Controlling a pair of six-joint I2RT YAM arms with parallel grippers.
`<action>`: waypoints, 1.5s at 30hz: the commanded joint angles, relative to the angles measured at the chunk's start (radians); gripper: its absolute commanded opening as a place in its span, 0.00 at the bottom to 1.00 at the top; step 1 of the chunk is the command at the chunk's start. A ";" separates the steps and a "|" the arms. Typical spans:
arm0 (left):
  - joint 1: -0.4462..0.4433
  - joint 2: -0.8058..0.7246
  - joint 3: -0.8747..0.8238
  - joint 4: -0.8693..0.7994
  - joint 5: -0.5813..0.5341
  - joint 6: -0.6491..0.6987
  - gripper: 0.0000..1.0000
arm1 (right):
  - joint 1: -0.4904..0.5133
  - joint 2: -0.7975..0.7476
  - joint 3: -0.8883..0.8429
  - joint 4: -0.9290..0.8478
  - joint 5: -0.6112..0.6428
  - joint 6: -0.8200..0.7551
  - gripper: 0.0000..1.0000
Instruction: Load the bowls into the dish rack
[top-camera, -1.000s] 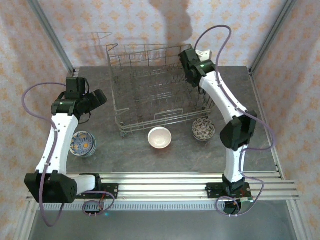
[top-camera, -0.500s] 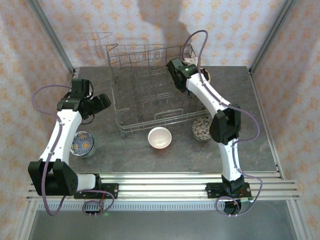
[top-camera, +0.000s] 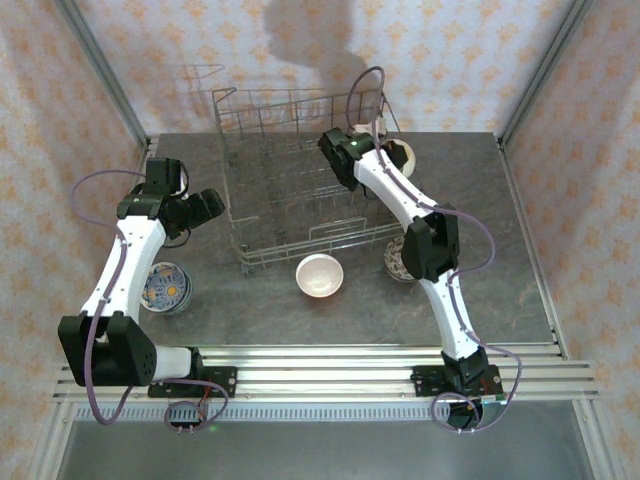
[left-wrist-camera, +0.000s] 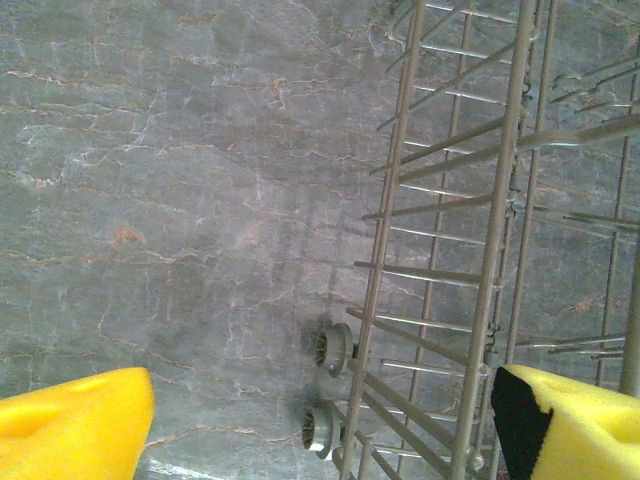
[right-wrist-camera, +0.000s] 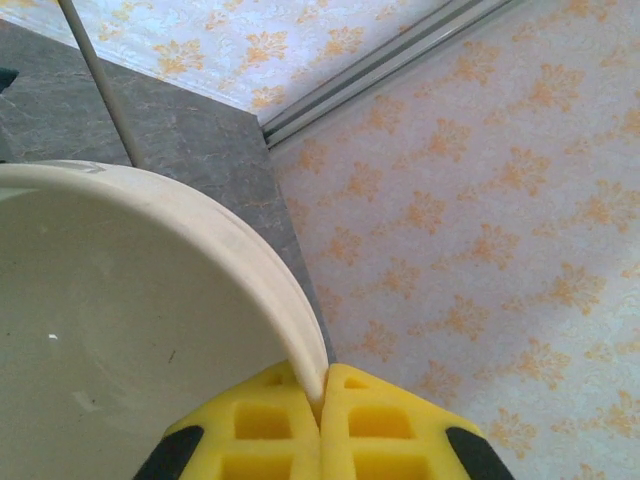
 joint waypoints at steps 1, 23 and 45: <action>0.008 0.005 -0.010 0.009 0.011 0.019 0.89 | -0.003 0.014 0.058 -0.113 0.120 0.076 0.00; 0.008 -0.032 -0.088 0.046 0.087 0.006 0.89 | 0.035 0.181 0.187 -0.340 0.221 0.130 0.00; 0.008 -0.089 -0.126 0.046 0.083 -0.008 0.89 | 0.082 0.234 0.182 -0.292 0.133 0.029 0.10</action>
